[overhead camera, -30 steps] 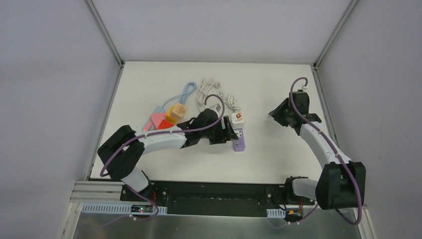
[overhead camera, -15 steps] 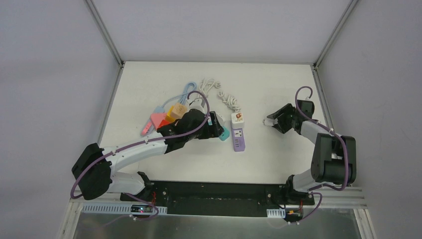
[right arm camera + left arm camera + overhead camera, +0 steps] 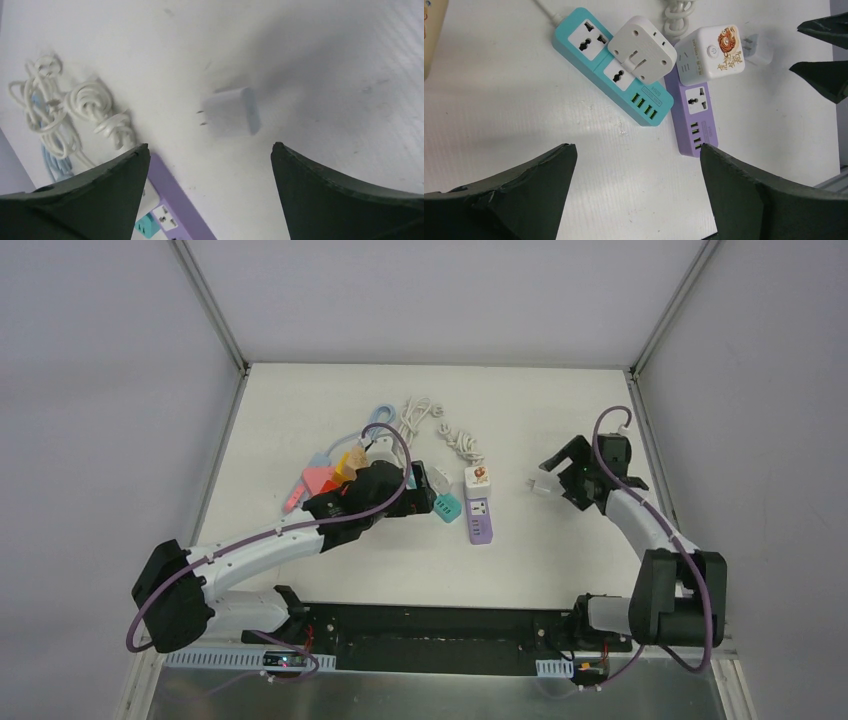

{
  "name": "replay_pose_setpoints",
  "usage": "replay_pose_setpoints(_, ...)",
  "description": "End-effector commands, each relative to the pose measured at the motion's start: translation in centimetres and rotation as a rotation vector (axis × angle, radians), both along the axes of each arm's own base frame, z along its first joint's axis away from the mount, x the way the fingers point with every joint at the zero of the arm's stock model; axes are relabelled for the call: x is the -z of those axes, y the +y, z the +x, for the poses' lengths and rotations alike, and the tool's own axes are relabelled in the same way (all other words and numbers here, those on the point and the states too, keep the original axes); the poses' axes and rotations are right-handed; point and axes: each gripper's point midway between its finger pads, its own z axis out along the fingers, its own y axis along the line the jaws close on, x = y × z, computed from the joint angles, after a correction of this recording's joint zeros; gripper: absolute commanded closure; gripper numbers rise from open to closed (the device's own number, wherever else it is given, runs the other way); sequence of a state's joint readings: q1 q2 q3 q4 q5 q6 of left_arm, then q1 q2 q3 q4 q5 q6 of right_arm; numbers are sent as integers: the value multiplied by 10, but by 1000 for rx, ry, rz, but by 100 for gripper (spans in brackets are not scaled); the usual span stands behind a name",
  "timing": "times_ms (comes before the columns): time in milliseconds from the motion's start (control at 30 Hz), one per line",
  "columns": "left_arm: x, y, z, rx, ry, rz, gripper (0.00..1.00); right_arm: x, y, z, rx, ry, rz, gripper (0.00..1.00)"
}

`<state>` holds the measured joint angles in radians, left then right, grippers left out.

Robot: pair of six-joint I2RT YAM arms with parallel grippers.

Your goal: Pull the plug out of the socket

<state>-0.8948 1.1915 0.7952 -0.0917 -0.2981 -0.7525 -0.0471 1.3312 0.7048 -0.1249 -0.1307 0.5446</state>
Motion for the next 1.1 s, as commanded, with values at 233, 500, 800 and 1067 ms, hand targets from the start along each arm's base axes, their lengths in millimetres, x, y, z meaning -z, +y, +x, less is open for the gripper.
replay_pose_setpoints(233,-14,16,6,-52,-89,-52,4,-85,104,-4,-327,-170,-326,4)
replay_pose_setpoints(500,-10,30,-5,-61,-73,-44,4,-70,156,-2,-480,-90,-544,3)
replay_pose_setpoints(800,-11,46,-16,-35,-19,51,4,-33,175,-7,-560,22,-556,14)
replay_pose_setpoints(1067,2,30,-29,65,57,42,4,-20,182,-16,-586,35,-498,53)
